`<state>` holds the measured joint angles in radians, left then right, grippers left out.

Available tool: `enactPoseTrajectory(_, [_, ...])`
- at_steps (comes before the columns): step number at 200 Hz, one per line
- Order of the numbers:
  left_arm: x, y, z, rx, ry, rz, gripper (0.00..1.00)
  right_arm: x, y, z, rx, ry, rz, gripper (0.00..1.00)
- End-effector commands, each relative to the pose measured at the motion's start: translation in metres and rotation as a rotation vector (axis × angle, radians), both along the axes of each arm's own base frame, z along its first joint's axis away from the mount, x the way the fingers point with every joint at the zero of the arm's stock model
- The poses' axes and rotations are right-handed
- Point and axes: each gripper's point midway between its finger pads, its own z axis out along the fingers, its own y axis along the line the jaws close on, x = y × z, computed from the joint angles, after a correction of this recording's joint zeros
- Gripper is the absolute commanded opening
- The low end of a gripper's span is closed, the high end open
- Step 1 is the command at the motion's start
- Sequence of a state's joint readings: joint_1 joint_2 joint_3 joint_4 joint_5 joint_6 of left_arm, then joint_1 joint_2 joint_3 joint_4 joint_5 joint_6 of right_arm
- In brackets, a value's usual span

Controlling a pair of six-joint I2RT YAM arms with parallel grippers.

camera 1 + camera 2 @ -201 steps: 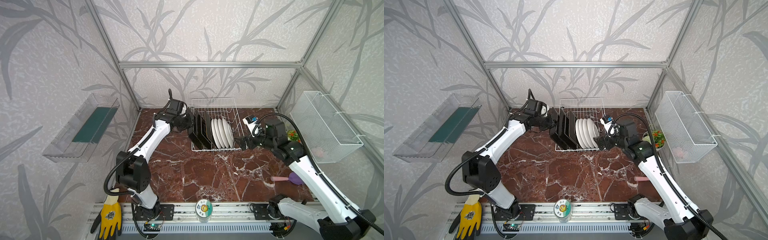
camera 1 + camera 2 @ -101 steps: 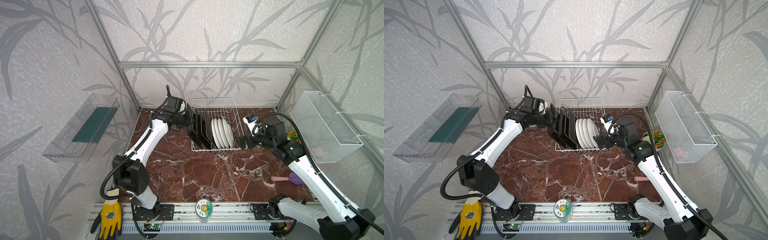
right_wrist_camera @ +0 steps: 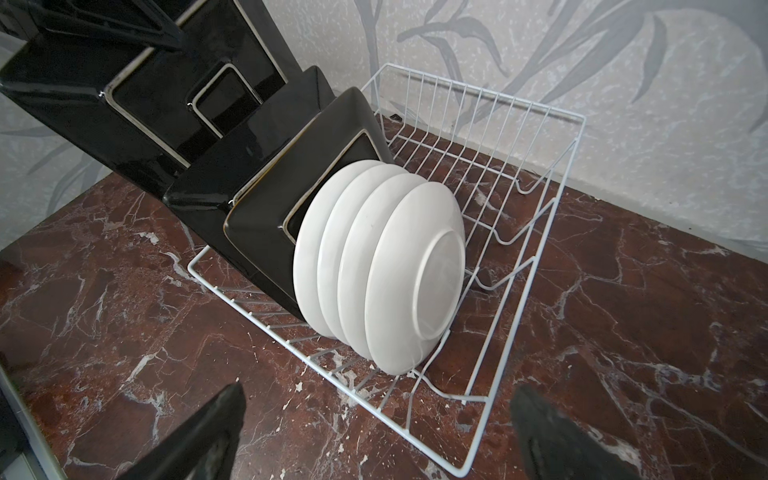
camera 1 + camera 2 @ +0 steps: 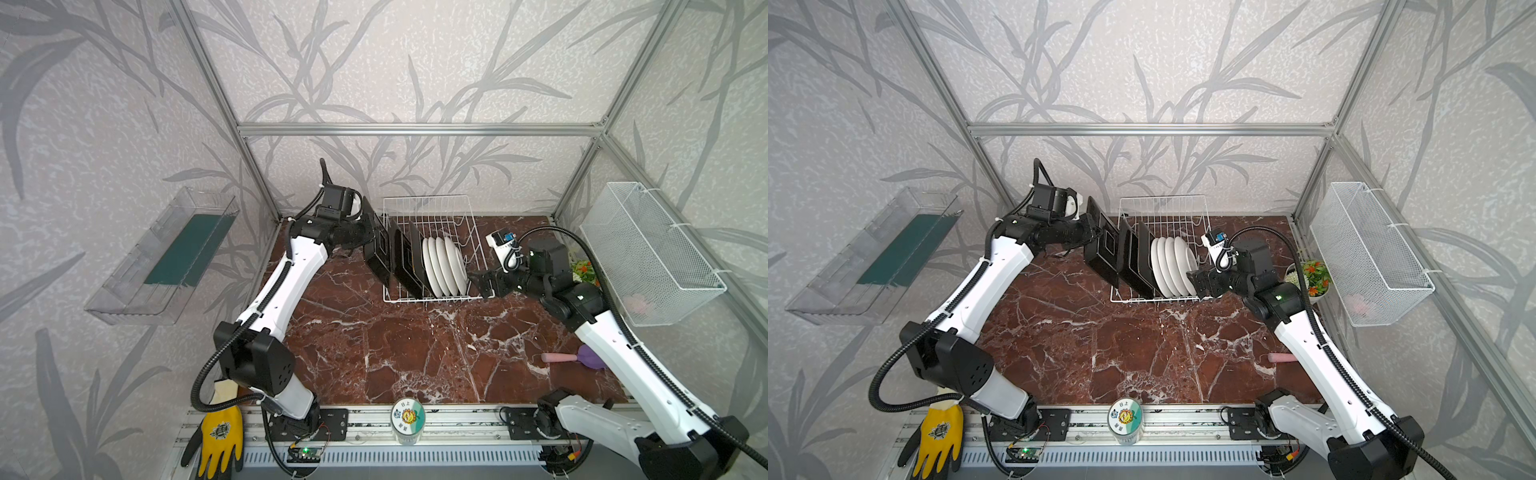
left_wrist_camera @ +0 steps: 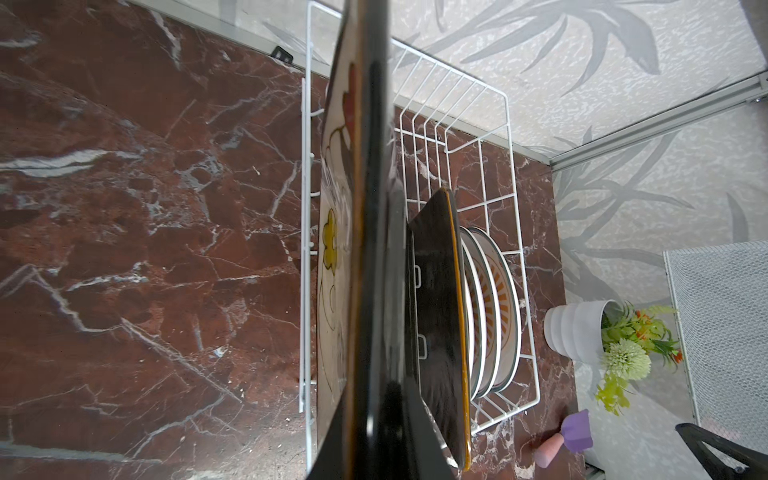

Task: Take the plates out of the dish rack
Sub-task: 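Lift the flower-patterned plate up out of the rack with the left gripper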

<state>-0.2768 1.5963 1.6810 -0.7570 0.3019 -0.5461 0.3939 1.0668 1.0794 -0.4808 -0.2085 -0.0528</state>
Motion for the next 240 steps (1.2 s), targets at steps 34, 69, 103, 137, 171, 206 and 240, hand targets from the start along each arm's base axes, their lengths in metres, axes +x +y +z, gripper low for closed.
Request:
enactPoseTrajectory(34, [-0.009, 0.01, 0.113, -0.014, -0.344, -0.012, 0.0, 0.002, 0.0, 0.001, 0.007, -0.016, -0.011, 0.99])
enactPoseTrajectory(69, [-0.011, 0.012, 0.125, 0.007, -0.388, -0.018, 0.0, 0.003, 0.0, 0.002, 0.014, -0.022, -0.015, 0.99])
enactPoseTrajectory(103, [-0.017, 0.017, 0.146, 0.066, -0.485, -0.045, 0.0, 0.006, 0.0, 0.005, 0.031, -0.022, -0.037, 0.99])
enactPoseTrajectory(137, [-0.031, 0.02, 0.169, 0.139, -0.597, -0.1, 0.0, 0.009, 0.001, 0.005, 0.063, 0.037, -0.068, 0.99])
enactPoseTrajectory(171, [-0.037, 0.026, 0.173, 0.225, -0.661, -0.116, 0.0, 0.013, 0.008, 0.012, 0.129, 0.079, -0.084, 0.99])
enactPoseTrajectory(206, [-0.046, 0.026, 0.179, 0.308, -0.759, -0.164, 0.0, 0.018, 0.01, 0.023, 0.198, 0.105, -0.122, 0.99])
enactPoseTrajectory(240, [-0.061, 0.025, 0.187, 0.417, -0.839, -0.221, 0.0, 0.022, 0.012, 0.036, 0.273, 0.141, -0.167, 0.99])
